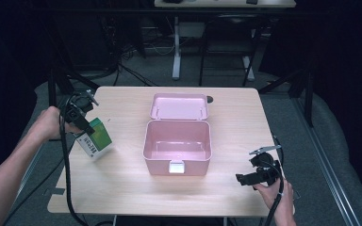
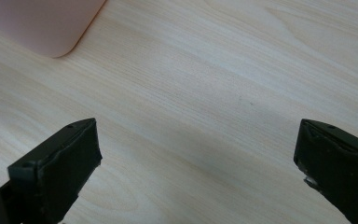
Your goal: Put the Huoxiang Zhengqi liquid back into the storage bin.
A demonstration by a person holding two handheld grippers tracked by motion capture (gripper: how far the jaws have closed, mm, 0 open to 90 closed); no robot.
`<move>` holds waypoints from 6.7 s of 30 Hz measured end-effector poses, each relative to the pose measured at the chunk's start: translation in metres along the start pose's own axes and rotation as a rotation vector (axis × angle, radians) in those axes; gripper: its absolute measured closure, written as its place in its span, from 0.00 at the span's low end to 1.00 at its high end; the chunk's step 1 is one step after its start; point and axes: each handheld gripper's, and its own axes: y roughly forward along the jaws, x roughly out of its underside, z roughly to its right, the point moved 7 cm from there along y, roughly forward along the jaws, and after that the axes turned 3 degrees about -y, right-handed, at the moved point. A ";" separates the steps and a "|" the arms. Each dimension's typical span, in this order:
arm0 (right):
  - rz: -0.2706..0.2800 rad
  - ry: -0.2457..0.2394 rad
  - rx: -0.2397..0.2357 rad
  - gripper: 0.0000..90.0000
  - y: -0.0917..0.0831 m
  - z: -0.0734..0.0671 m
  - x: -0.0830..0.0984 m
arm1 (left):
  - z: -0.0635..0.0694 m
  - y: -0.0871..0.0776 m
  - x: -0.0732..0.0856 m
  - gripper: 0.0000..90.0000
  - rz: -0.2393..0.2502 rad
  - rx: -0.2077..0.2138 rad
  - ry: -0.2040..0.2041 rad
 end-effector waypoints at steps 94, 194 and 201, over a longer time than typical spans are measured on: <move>-0.019 -0.045 0.021 0.00 -0.001 -0.003 0.002 | 0.097 -0.143 -0.129 0.70 0.079 -0.032 0.412; -0.014 -0.052 0.014 0.00 0.000 -0.008 0.005 | 0.205 0.027 -0.119 0.70 -0.063 0.215 0.706; -0.013 -0.056 0.016 0.00 0.001 -0.009 0.004 | 0.207 0.029 -0.118 0.70 -0.048 0.228 0.709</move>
